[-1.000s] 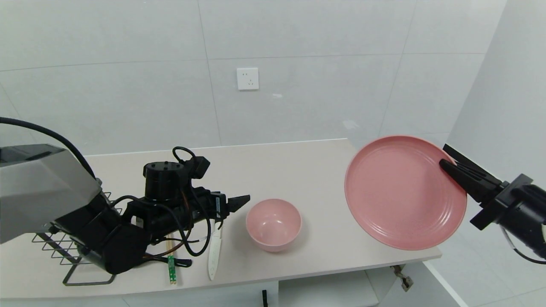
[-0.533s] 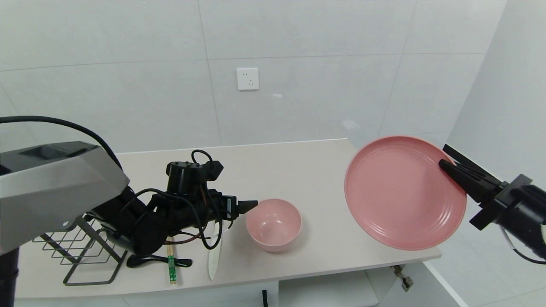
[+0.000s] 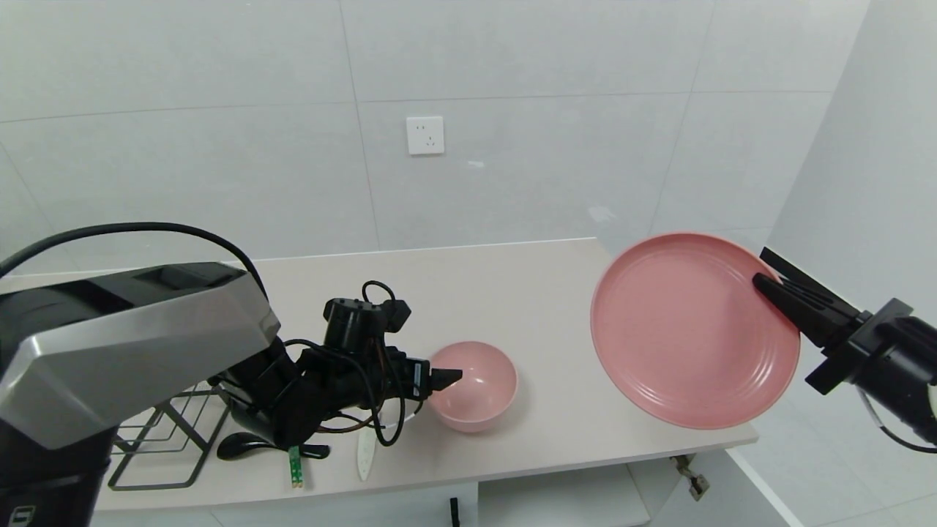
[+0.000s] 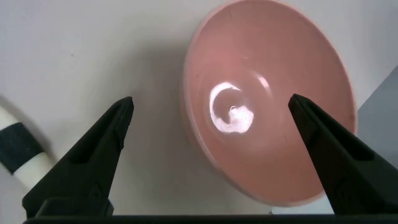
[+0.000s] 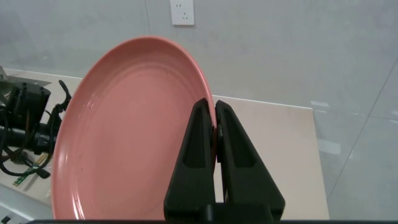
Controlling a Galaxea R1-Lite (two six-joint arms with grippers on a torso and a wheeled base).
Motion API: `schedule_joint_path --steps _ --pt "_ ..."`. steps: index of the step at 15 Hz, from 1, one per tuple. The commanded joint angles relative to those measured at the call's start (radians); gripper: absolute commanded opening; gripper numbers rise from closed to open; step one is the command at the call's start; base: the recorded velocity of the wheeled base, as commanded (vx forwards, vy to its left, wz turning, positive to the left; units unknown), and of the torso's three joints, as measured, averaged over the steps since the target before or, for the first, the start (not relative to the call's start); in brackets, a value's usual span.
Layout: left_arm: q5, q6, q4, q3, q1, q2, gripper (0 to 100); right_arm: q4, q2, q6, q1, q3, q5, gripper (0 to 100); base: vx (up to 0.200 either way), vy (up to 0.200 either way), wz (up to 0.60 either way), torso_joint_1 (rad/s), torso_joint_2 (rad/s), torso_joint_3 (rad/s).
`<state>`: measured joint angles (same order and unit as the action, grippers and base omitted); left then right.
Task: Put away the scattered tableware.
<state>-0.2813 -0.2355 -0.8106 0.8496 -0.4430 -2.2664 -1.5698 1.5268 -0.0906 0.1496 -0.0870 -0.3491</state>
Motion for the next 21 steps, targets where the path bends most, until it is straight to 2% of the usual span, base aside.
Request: schedule_joint_path --steps 1,10,11,15,20,21 --pt "0.001 -0.001 0.002 0.026 -0.005 -0.041 100 -0.001 0.001 0.0 0.001 -0.002 -0.001 0 0.0 0.0 0.0 0.0 0.0 0.0" --pt "0.01 -0.007 0.038 0.06 -0.019 -0.079 100 -0.001 0.003 0.0 0.001 -0.002 -0.001 0 0.0 0.0 0.0 0.0 0.0 0.0" --pt "0.011 -0.007 0.044 0.06 -0.022 -0.081 0 -0.001 0.003 0.0 0.001 -0.002 -0.001 0 0.0 0.0 0.0 0.0 0.0 0.0" --pt "0.024 -0.007 0.051 0.055 -0.036 -0.067 0 -0.001 0.001 0.0 0.001 -0.002 -0.001 0 0.0 0.0 0.0 0.0 0.0 0.0" --pt "0.051 -0.002 0.038 0.045 -0.017 0.024 0 -0.001 0.001 0.0 0.001 -0.002 -0.001 0 0.0 0.0 0.0 0.0 0.0 0.0" --pt "0.051 0.007 0.036 0.037 -0.013 0.047 0 -0.001 0.001 0.002 0.001 0.0 -0.001 0 0.0 0.0 0.0 0.0 0.0 0.0"
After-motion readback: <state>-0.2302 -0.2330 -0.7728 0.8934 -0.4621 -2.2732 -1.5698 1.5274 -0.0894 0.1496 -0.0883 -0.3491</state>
